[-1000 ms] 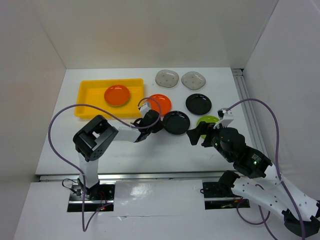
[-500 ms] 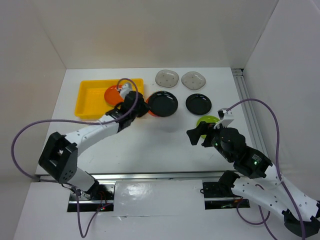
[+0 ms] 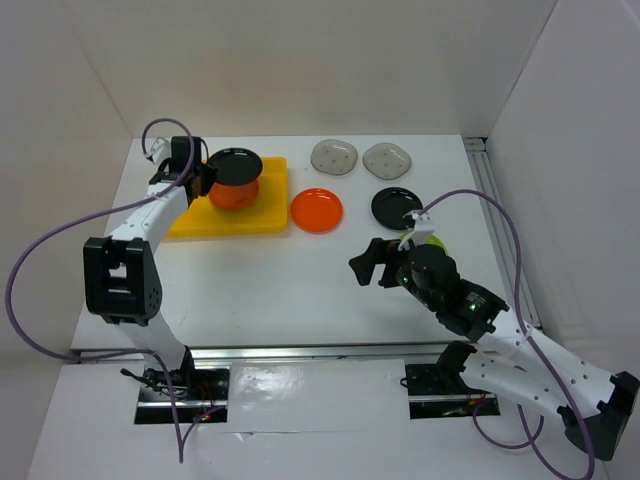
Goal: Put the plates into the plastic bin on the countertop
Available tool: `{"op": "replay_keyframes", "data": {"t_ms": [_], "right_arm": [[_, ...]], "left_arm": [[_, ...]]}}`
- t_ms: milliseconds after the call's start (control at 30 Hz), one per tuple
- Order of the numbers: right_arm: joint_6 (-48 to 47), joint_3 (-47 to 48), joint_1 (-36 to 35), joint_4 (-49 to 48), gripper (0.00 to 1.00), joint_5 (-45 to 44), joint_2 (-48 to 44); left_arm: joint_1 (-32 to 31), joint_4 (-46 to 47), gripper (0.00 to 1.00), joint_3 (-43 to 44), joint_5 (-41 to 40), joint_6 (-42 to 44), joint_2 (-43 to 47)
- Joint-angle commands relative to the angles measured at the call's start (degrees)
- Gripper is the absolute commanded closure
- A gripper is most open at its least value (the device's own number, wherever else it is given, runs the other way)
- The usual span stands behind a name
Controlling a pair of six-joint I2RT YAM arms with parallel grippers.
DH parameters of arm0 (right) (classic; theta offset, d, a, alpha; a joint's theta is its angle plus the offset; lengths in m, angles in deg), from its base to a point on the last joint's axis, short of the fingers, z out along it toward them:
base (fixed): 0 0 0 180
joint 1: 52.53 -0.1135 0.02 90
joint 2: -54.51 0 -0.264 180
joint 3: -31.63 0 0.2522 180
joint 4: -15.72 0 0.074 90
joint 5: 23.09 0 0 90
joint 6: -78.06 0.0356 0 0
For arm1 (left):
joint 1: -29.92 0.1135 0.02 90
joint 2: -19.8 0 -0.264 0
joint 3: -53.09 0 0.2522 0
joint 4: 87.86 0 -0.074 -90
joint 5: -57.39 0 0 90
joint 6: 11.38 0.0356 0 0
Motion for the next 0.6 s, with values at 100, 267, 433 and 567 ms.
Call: {"op": "replay_keyframes", "data": {"t_ms": [100,267,433,567], "right_arm": [[0.3,-2.6,0.1,-6.7,0.00,3.0,-0.6],[-0.2,-2.1,0.1,-6.7,0.00,3.6,1.2],[-0.8,-1.1,0.1,-7.2,0.00,3.6,3.0],[-0.8,-1.1,0.1,-7.2,0.00,4.7,3.6]], "left_arm": [[0.1,-4.2,1.00,9.9,-2.1,2.7,-7.2],[1.2,-6.2,1.00,8.7,-2.9,0.4,-9.0],[2.4,-5.2,1.00,5.6,-2.9,-0.7,-9.5],[3.5,-4.6,0.93,6.4,-1.1,0.9,-11.6]]}}
